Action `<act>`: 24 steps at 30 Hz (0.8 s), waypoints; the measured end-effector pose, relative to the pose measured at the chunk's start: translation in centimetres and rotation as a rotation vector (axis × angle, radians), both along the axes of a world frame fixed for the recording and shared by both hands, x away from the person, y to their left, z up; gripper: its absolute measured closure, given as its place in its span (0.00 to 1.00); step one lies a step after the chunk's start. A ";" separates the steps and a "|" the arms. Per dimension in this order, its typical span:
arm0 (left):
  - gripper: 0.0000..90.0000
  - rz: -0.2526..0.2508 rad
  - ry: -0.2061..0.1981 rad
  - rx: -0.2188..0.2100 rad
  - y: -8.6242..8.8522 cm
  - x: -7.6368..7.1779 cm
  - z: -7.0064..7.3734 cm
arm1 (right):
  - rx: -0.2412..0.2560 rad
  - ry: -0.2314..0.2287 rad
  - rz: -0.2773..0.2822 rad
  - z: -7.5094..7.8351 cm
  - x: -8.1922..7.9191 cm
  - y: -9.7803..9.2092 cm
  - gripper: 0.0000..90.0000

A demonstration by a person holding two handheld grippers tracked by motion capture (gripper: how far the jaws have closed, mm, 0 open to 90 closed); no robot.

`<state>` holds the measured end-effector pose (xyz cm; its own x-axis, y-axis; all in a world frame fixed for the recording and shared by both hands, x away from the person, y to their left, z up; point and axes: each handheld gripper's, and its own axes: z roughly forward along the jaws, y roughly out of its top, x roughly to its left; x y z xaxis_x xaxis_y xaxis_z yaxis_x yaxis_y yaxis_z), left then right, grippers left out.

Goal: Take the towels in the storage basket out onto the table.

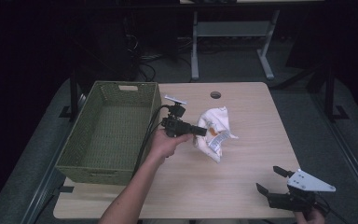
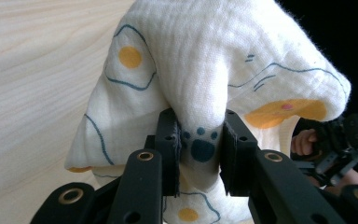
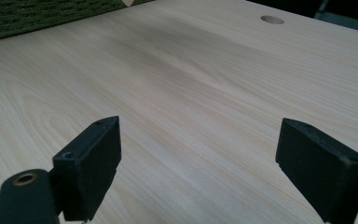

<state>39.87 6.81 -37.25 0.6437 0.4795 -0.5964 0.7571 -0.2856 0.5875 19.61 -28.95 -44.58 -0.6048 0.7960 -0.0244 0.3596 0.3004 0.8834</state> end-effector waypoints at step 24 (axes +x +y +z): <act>0.76 0.021 0.038 0.133 -3.8 -0.4 -5.3 | -0.004 0.003 -0.004 0.0 -0.1 -0.2 0.15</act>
<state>39.44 3.03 -42.56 0.6109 0.5690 -0.5505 0.7848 -0.3433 0.5160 19.54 -29.14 -44.59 -0.6017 0.7983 -0.0257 0.3636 0.3023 0.8811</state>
